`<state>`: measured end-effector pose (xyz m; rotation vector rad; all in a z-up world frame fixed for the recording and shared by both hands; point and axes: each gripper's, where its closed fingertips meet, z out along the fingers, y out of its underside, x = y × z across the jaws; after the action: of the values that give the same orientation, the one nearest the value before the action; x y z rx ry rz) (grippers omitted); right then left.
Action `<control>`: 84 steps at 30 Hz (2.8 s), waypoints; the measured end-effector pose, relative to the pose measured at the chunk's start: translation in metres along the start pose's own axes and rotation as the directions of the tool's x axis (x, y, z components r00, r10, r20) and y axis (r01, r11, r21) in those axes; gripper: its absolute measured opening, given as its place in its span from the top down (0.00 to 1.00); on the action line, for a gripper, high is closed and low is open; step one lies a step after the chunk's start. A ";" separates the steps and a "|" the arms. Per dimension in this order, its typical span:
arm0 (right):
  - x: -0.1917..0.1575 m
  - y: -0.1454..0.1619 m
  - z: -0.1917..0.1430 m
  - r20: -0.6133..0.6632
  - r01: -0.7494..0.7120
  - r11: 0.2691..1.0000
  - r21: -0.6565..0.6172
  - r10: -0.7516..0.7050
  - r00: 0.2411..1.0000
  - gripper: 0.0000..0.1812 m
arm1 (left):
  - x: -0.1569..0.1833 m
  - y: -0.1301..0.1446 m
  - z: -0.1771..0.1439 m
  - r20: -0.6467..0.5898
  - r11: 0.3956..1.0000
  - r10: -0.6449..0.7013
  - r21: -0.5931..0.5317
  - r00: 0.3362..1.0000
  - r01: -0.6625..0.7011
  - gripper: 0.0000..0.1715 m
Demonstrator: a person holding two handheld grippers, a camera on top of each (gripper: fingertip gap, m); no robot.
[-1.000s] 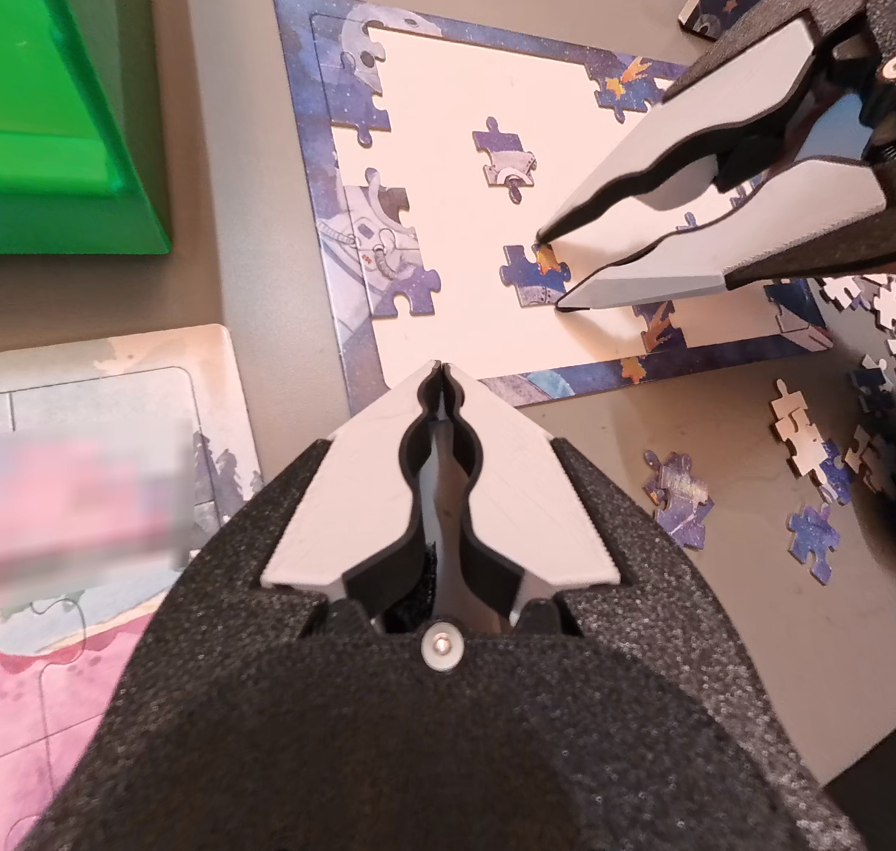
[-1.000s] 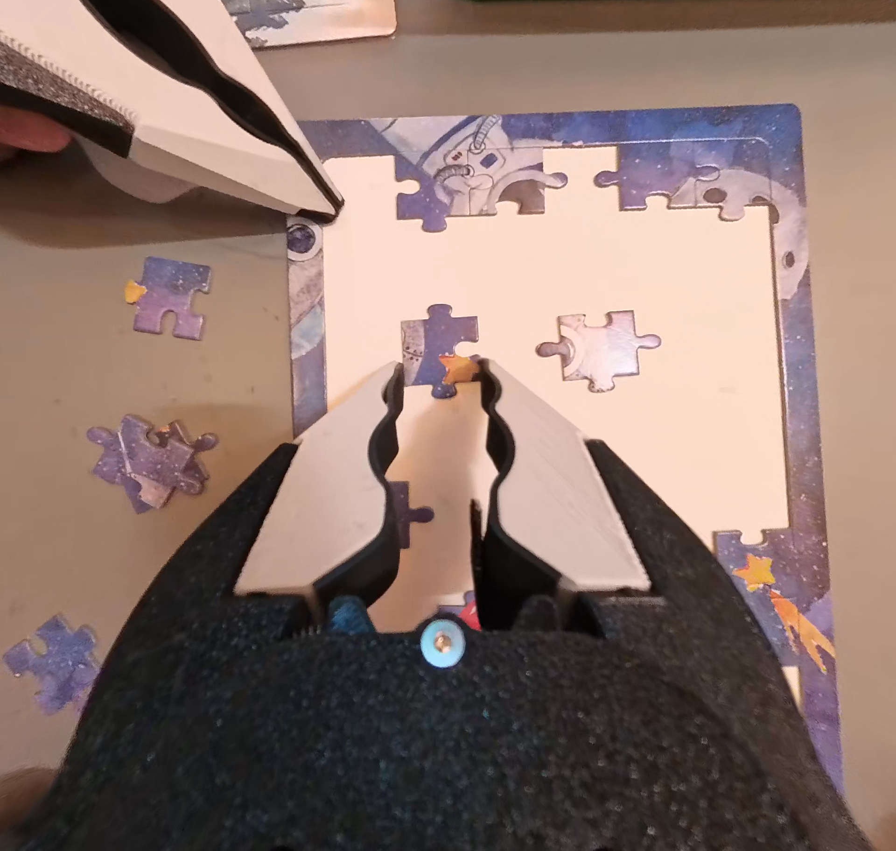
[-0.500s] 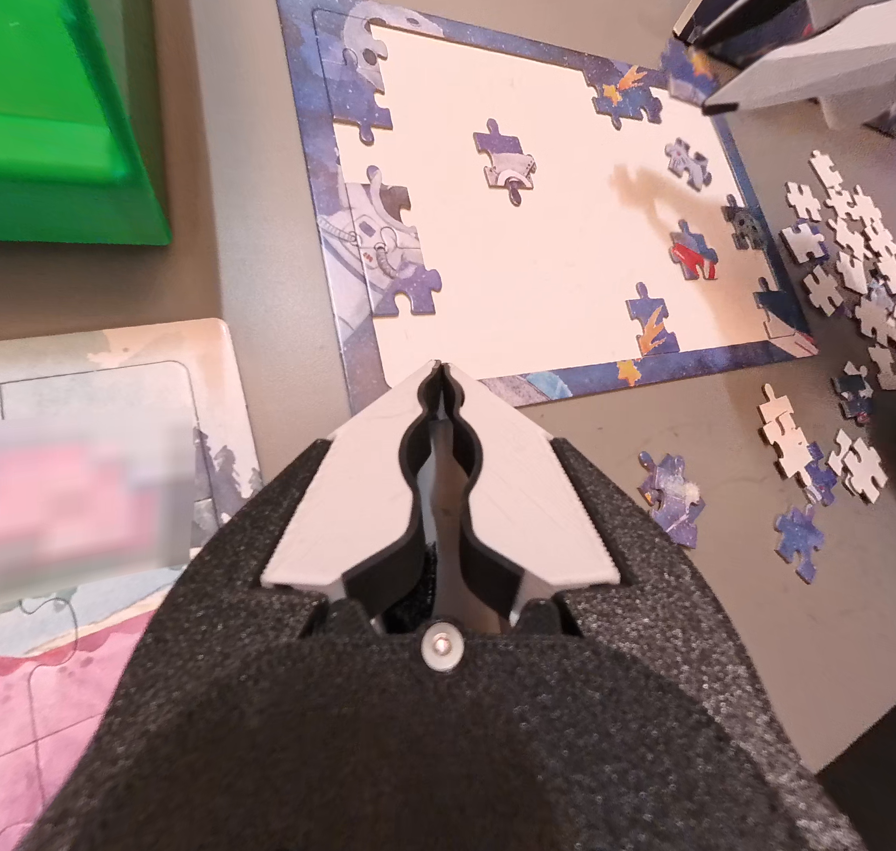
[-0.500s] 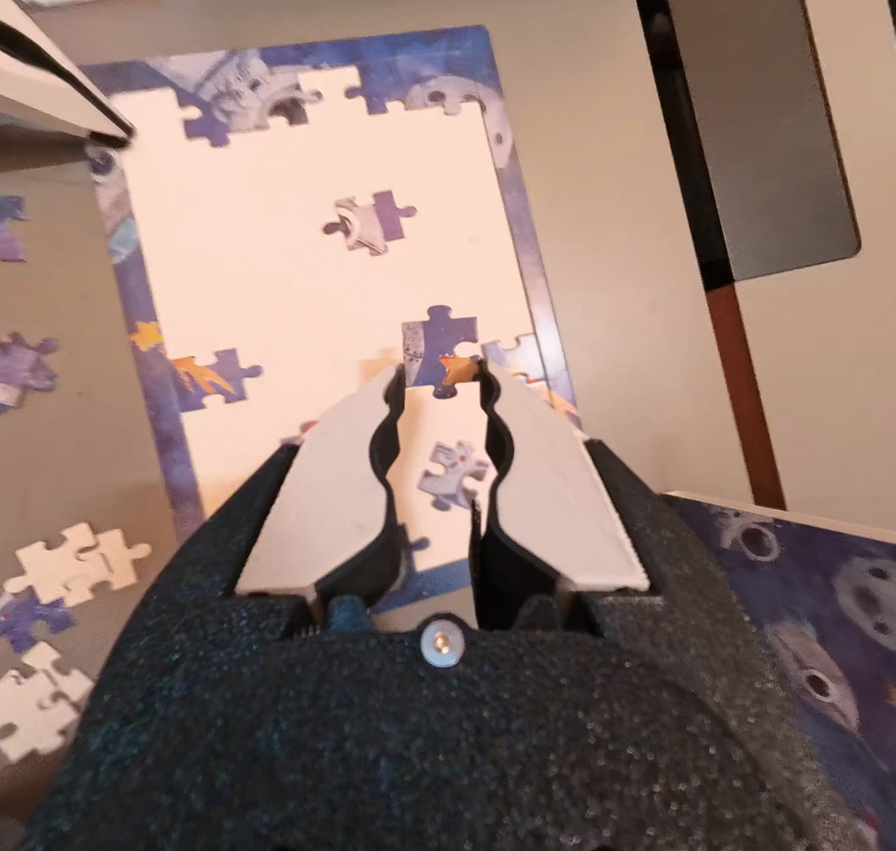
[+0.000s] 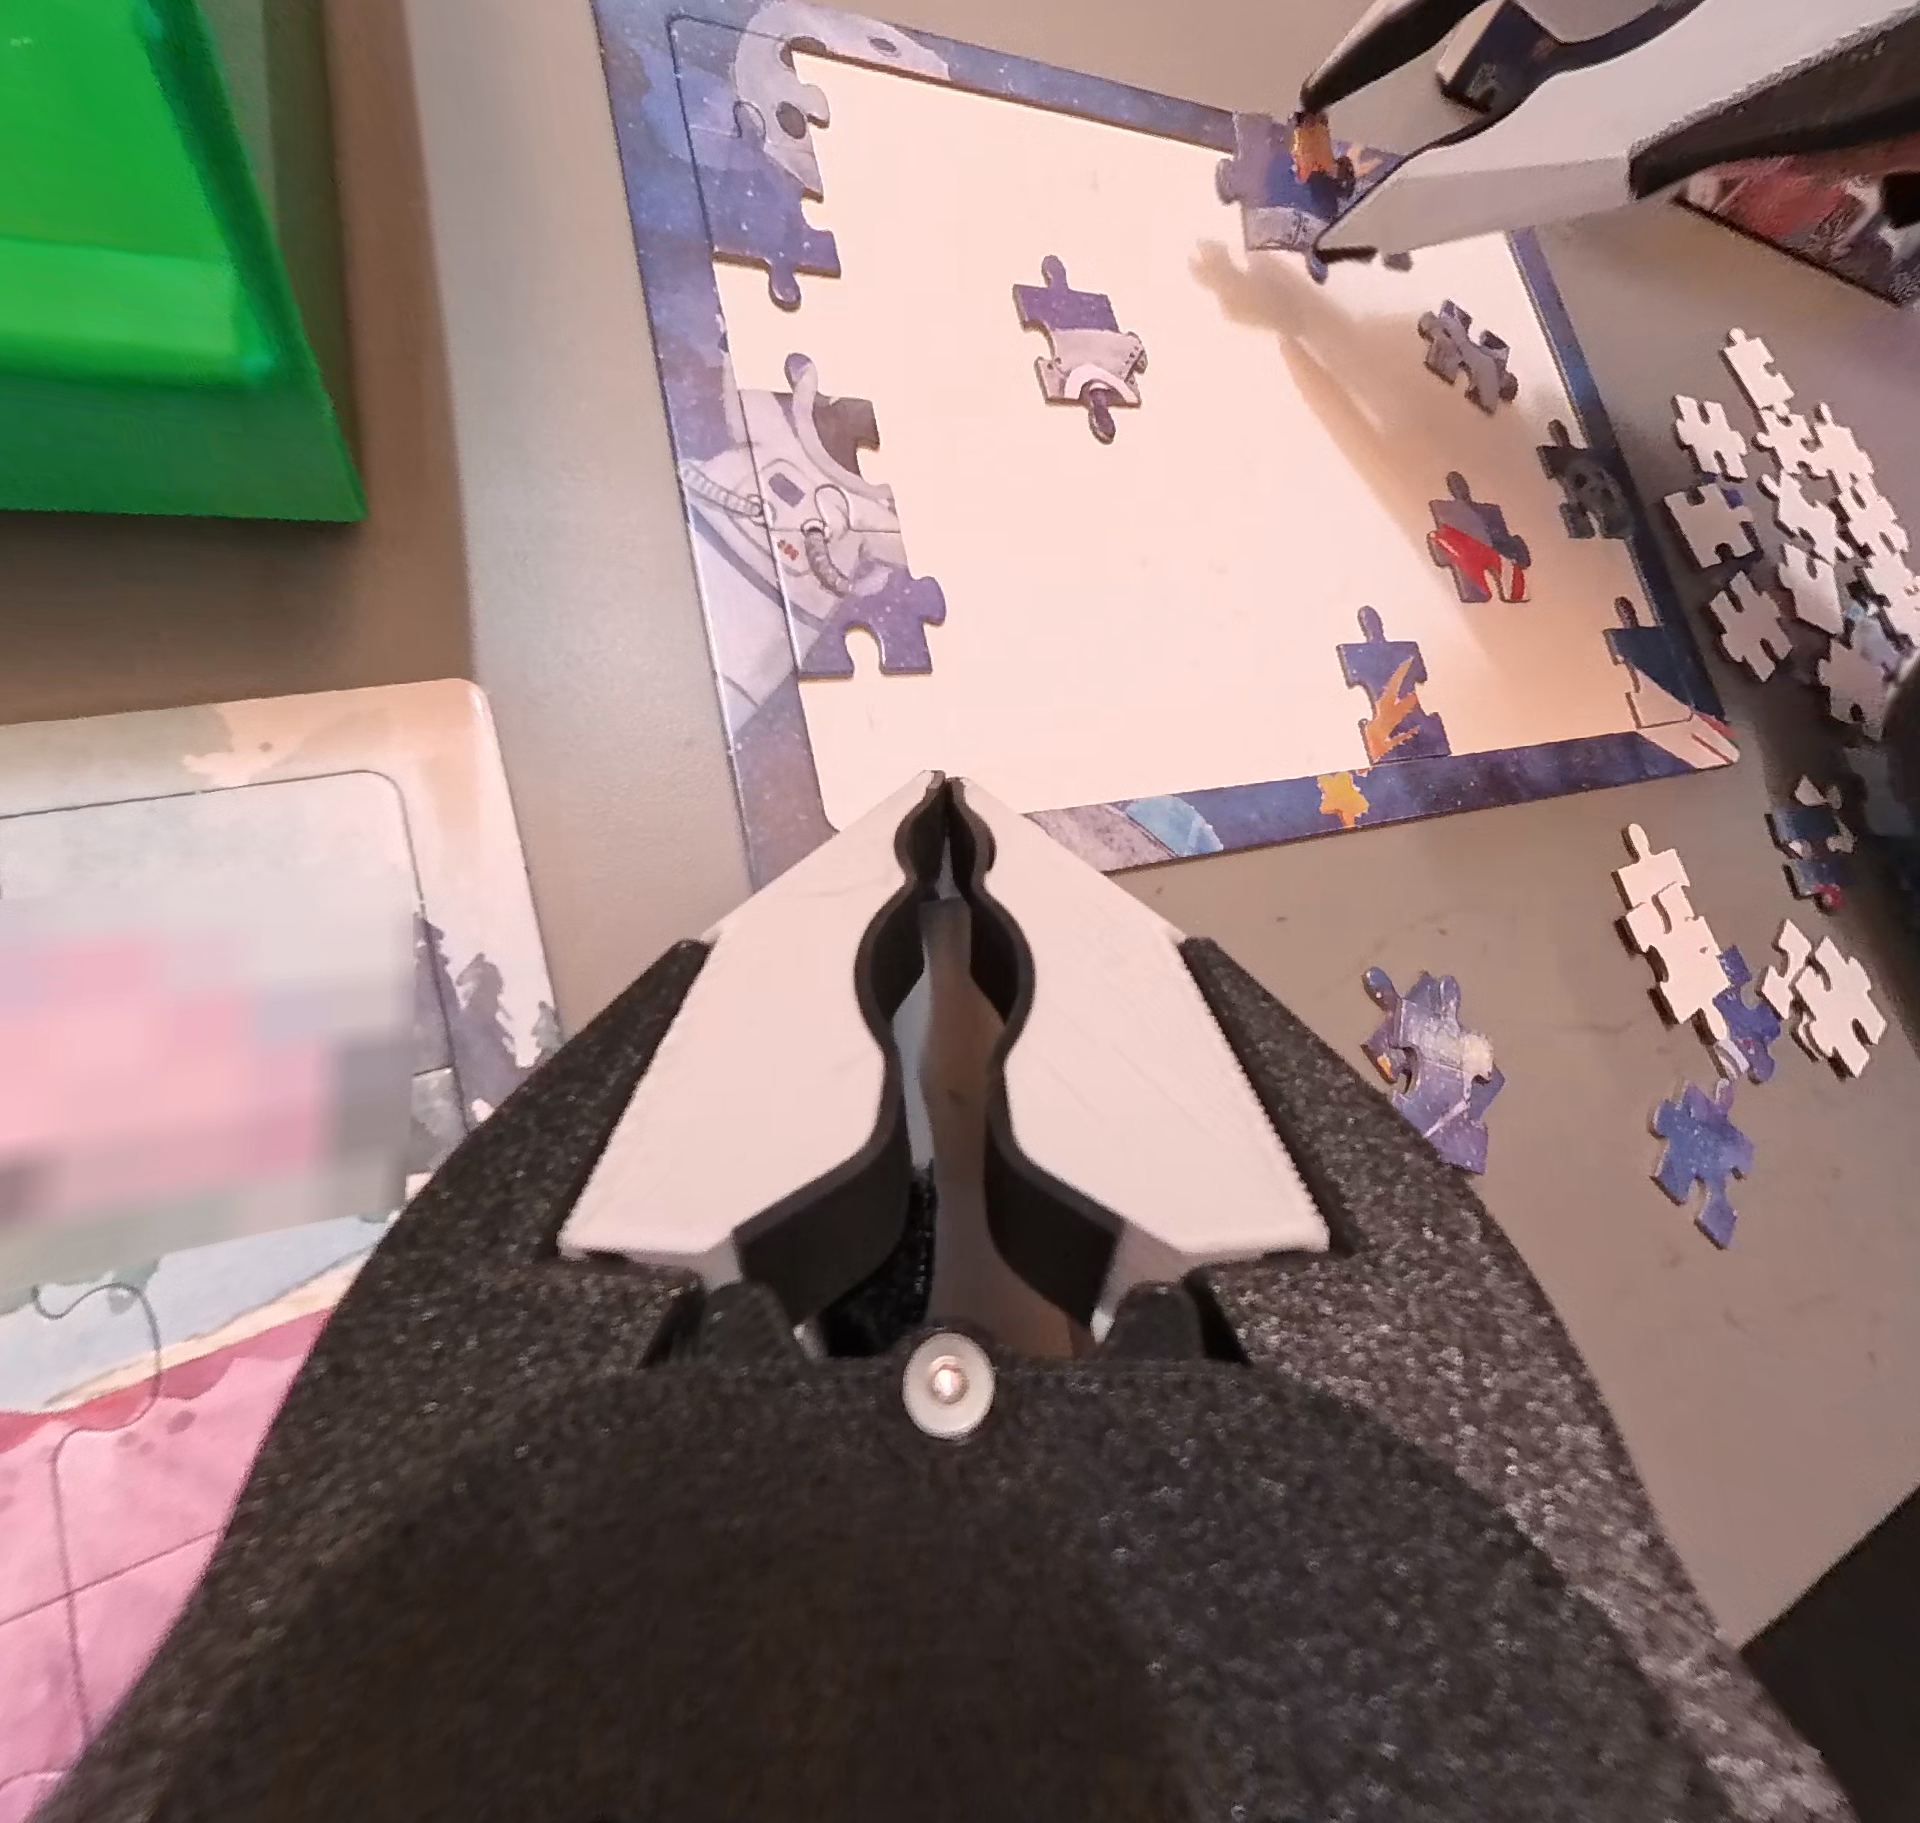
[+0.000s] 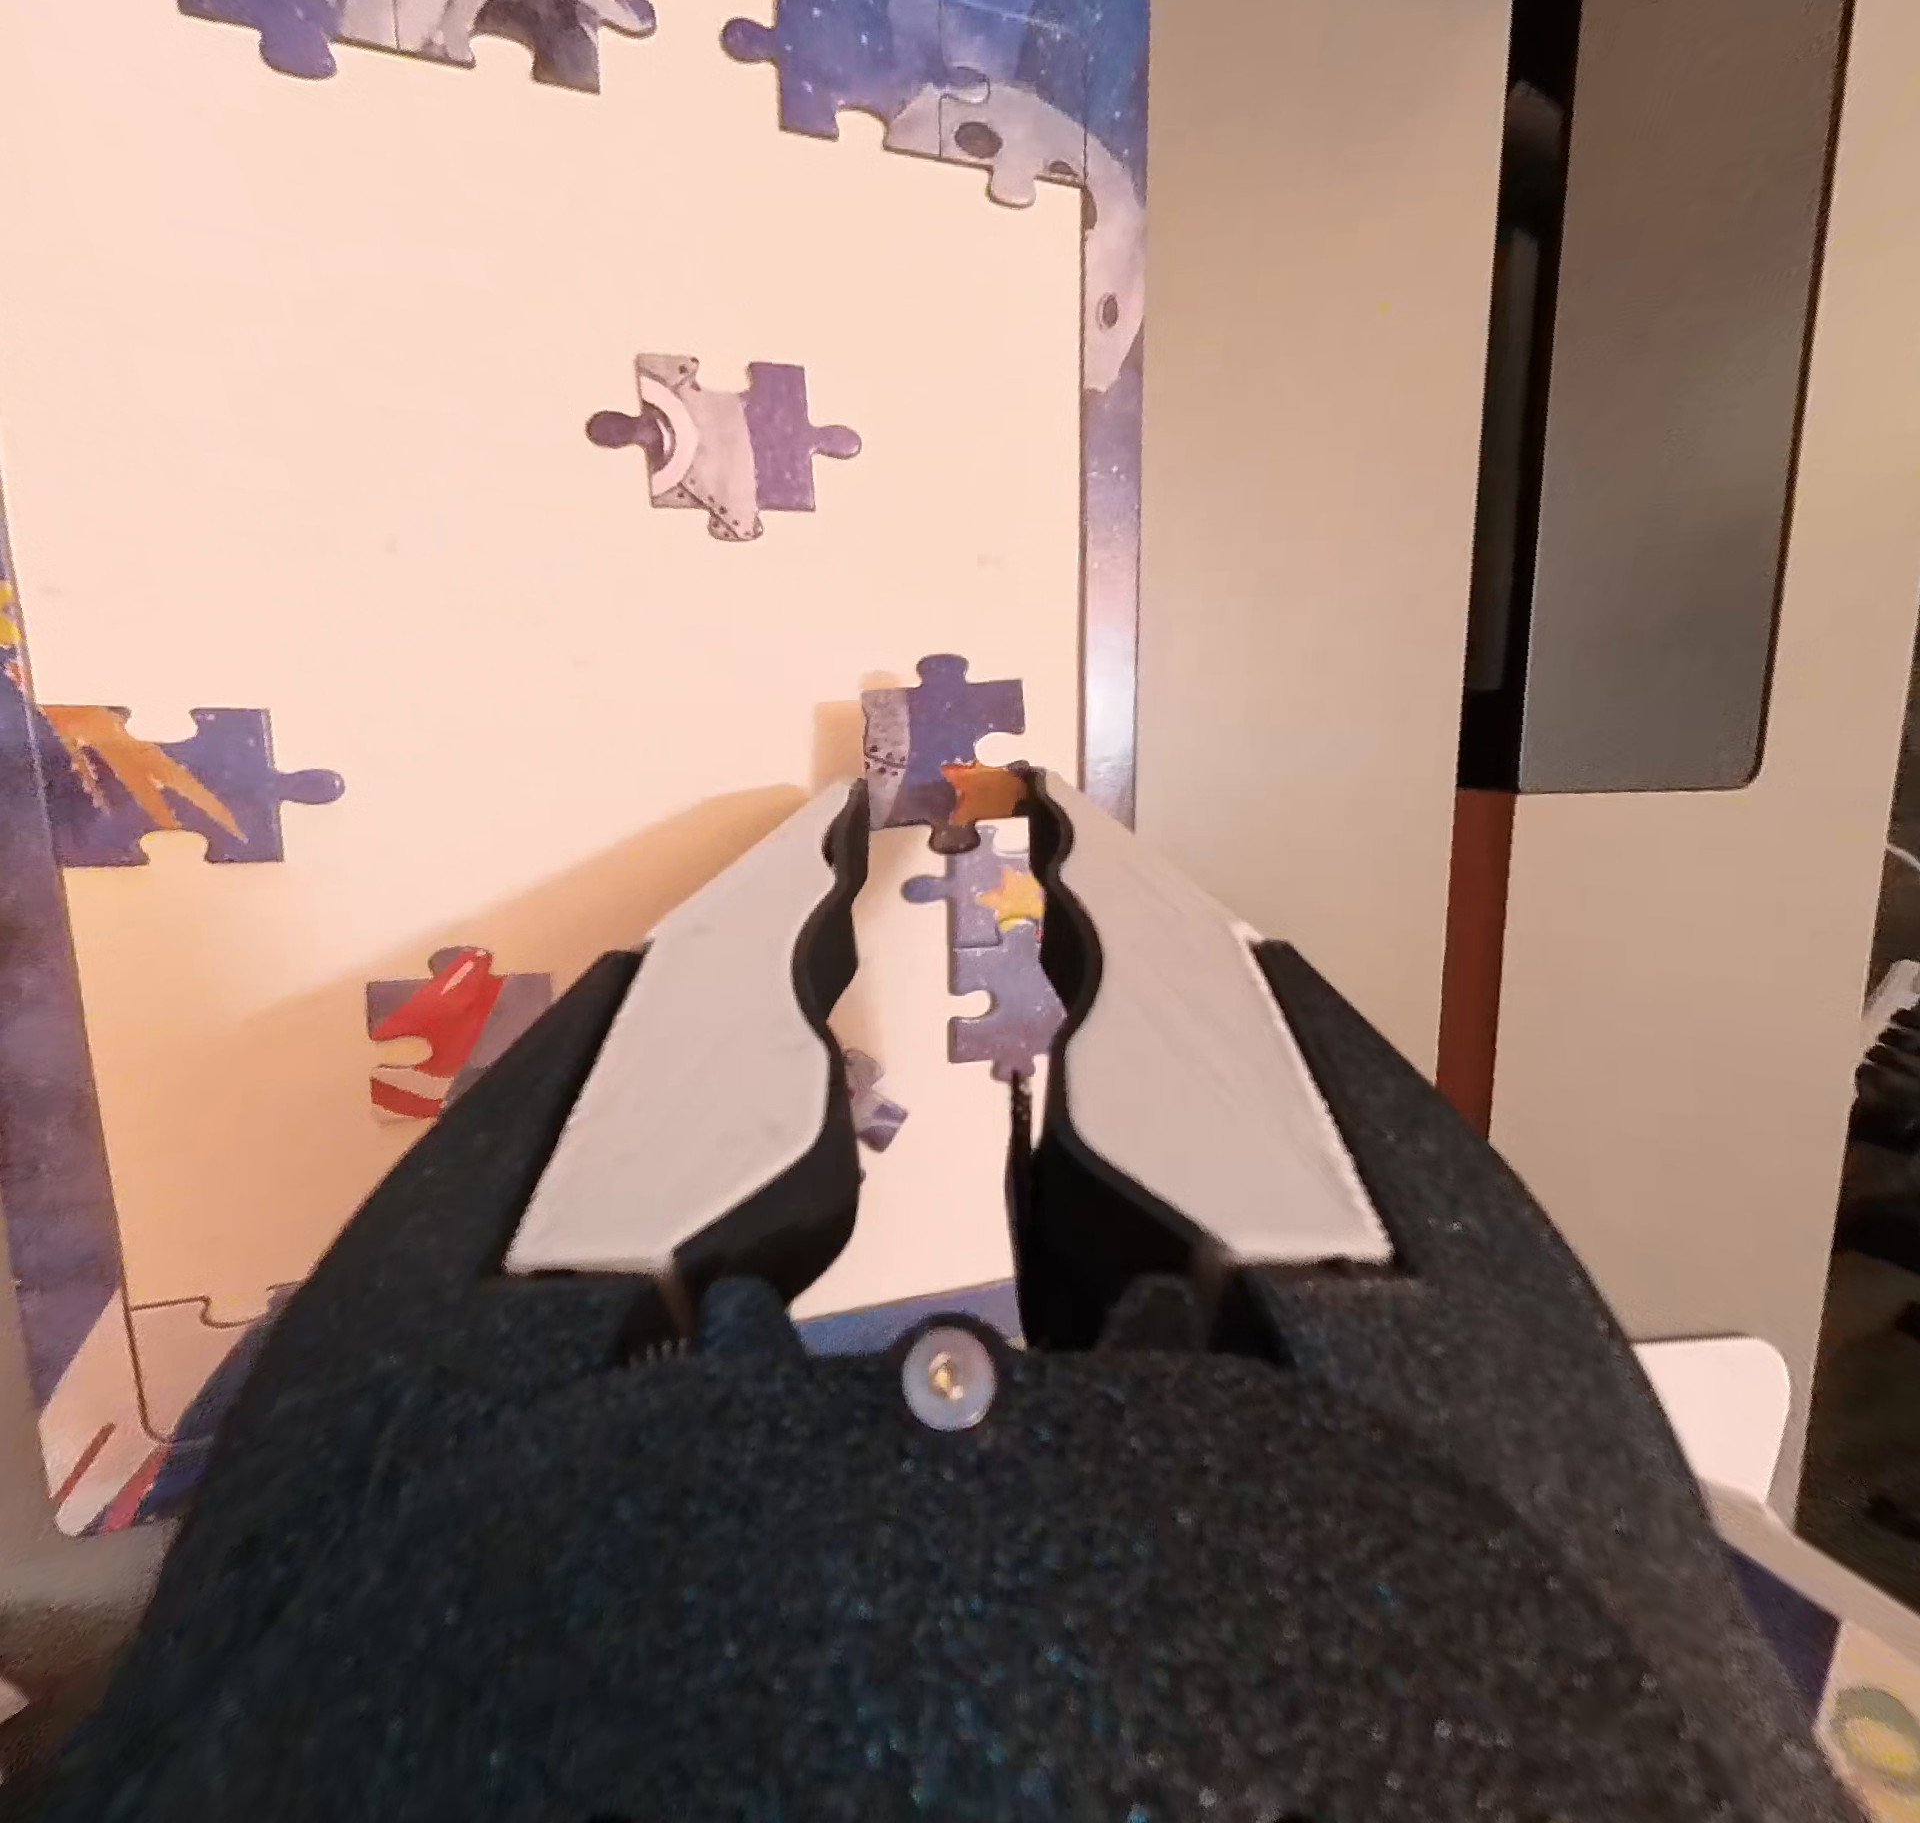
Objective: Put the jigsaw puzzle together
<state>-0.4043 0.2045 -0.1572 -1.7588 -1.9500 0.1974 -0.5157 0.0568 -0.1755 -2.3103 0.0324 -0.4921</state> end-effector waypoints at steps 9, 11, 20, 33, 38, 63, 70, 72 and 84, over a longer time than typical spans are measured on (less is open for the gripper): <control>-0.019 -0.014 0.000 0.084 -0.025 0.996 0.082 0.018 0.996 0.83 | 0.000 0.000 0.000 -0.012 1.000 -0.014 0.000 1.000 0.014 1.00; -0.027 -0.026 -0.002 0.126 -0.051 0.991 0.122 0.036 0.991 0.83 | 0.000 0.000 0.000 -0.010 1.000 -0.012 0.000 1.000 0.012 1.00; -0.040 -0.041 -0.001 0.146 -0.041 0.991 0.128 0.022 0.989 0.83 | 0.000 0.000 0.000 -0.009 1.000 -0.012 0.001 1.000 0.012 1.00; -0.026 -0.018 0.017 0.057 -0.245 0.969 0.016 0.244 0.968 0.83 | 0.000 0.000 0.000 -0.012 1.000 -0.015 0.001 1.000 0.015 1.00; -0.030 -0.014 0.016 0.026 -0.280 0.960 -0.012 0.281 0.960 0.83 | 0.000 0.000 0.000 -0.014 1.000 -0.017 0.001 1.000 0.017 1.00; -0.054 -0.020 -0.160 -0.097 -0.513 0.826 0.233 0.545 0.833 0.87 | 0.001 0.000 0.002 0.035 0.999 0.039 -0.005 0.999 -0.039 1.00; -0.122 0.098 -0.246 -0.420 -0.486 0.778 0.398 0.625 0.658 0.79 | 0.001 -0.019 -0.022 0.120 0.993 0.016 0.112 0.993 -0.029 0.92; -0.158 0.148 -0.249 -0.367 -0.590 0.686 0.426 0.727 0.580 0.78 | 0.017 -0.035 -0.042 0.056 0.976 -0.016 0.216 0.998 0.004 0.89; -0.261 0.263 -0.290 -0.354 -0.548 0.534 0.644 0.843 0.406 0.46 | 0.104 0.026 -0.105 0.187 0.881 0.354 0.263 0.917 -0.394 0.67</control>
<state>-0.0286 -0.0702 -0.0896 -1.8904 -0.4768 0.2538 -0.4541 -0.0507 -0.0913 -1.9703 0.3157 -0.1297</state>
